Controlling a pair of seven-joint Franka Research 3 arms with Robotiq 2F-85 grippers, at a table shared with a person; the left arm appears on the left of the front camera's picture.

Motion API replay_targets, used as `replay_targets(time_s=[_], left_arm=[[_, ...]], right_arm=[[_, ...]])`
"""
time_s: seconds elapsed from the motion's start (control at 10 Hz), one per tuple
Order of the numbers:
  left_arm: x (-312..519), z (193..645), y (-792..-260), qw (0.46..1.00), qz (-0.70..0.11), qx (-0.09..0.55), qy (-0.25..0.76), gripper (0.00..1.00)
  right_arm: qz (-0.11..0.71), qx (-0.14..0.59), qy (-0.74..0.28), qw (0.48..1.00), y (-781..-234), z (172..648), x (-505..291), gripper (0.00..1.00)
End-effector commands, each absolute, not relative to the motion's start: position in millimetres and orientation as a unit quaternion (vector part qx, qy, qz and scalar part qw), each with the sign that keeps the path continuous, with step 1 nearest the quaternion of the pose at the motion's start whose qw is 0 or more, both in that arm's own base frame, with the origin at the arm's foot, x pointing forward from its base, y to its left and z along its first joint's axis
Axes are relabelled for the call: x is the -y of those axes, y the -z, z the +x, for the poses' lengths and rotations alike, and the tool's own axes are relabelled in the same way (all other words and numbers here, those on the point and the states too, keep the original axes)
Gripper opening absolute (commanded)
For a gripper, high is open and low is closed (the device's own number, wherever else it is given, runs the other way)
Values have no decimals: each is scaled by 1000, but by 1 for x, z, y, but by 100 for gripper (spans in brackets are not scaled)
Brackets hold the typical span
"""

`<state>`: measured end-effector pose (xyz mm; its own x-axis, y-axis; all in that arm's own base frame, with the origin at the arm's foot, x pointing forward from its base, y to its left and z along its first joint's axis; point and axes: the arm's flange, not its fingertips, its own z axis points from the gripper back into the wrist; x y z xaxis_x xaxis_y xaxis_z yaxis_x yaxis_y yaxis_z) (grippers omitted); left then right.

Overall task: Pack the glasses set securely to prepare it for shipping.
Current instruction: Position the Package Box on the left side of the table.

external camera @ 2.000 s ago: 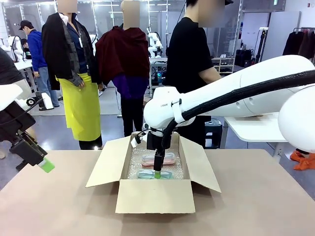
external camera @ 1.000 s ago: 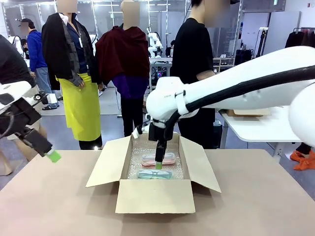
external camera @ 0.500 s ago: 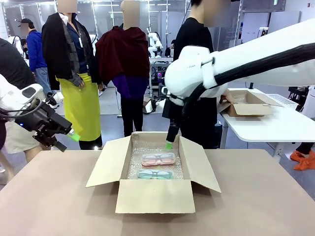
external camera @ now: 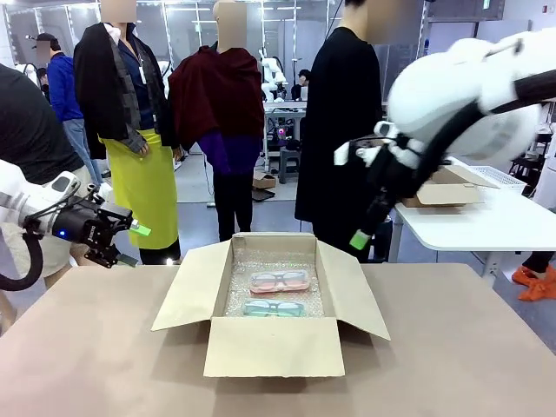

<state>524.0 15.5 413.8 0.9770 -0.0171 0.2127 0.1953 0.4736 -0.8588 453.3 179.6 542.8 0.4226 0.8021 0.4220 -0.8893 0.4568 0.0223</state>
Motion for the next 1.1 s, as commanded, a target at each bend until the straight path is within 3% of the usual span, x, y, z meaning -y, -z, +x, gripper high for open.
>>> replay_targets(time_s=[0.0, 0.2, 0.3, 0.8, 1.0], left_arm=[[-28, 552, -398, 831, -547, 83, 59, 100], [-34, 560, -380, 808, -581, 84, 53, 100], [-34, 563, -368, 779, -624, 52, 38, 100], [-34, 562, -361, 791, -606, 60, 49, 100], [-36, 561, -352, 797, -601, 58, 21, 100]], right_arm=[[151, 211, -494, 830, -545, 418, -154, 100], [139, 228, -469, 842, -558, 396, -128, 100], [133, 231, -436, 860, -560, 389, -115, 100], [97, 261, -327, 903, -562, 360, -72, 100], [110, 258, -355, 892, -566, 369, -71, 100]])
